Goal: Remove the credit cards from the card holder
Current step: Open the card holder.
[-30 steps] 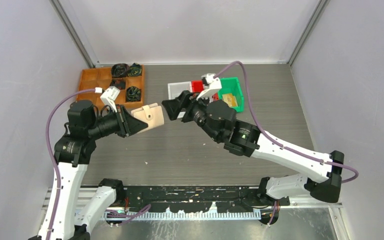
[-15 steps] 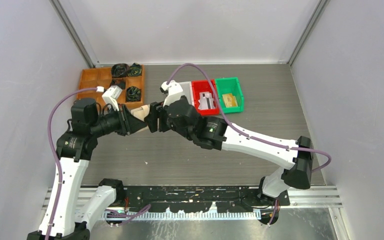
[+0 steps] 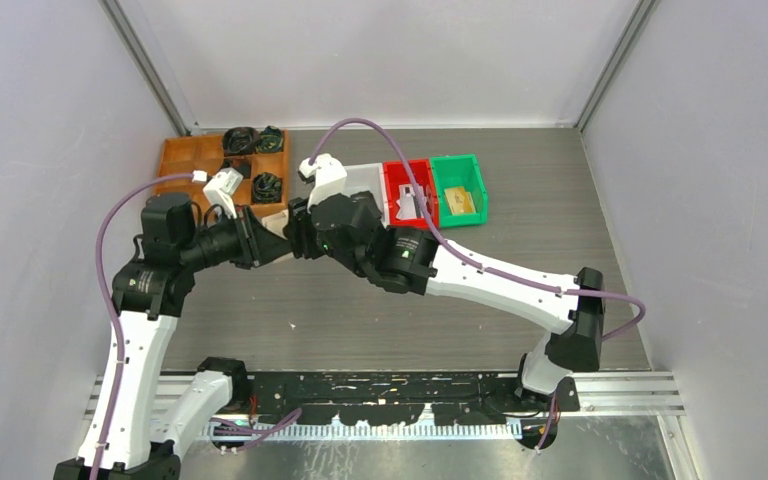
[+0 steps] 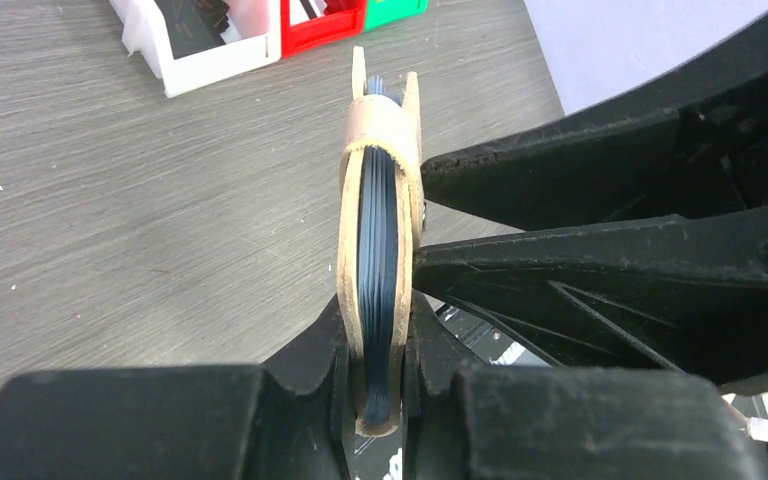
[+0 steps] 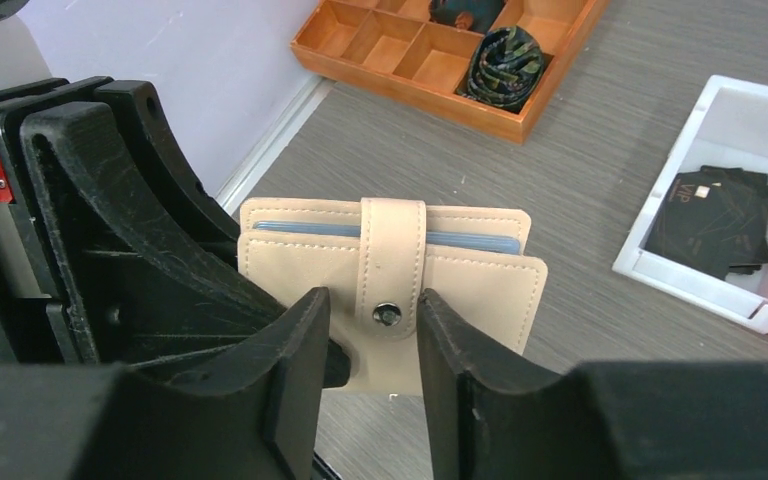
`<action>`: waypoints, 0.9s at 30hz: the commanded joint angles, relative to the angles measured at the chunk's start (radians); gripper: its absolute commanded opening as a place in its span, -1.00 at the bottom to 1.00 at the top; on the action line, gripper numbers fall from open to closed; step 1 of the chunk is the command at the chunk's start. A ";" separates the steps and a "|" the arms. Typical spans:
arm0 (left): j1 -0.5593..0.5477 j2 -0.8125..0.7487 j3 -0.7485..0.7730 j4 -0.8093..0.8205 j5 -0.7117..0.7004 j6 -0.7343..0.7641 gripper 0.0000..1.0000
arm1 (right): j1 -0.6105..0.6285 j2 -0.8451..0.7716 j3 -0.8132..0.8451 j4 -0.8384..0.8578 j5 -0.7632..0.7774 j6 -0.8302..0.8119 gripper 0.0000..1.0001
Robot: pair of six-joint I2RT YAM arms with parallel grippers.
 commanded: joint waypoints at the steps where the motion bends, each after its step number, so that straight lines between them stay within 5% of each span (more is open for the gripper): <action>1: -0.004 -0.009 0.077 0.032 0.113 -0.037 -1.00 | 0.020 0.046 0.084 -0.026 0.089 -0.063 -0.21; 14: -0.004 -0.022 0.122 0.008 0.161 -0.064 -1.00 | 0.039 0.064 0.096 -0.067 0.273 -0.192 -0.98; 23: -0.004 -0.029 0.122 0.002 0.176 -0.045 -1.00 | 0.038 0.037 0.106 -0.067 0.301 -0.256 -0.96; 27: -0.004 -0.028 0.116 -0.025 0.192 0.003 -1.00 | 0.033 0.010 0.147 -0.114 0.273 -0.278 -0.50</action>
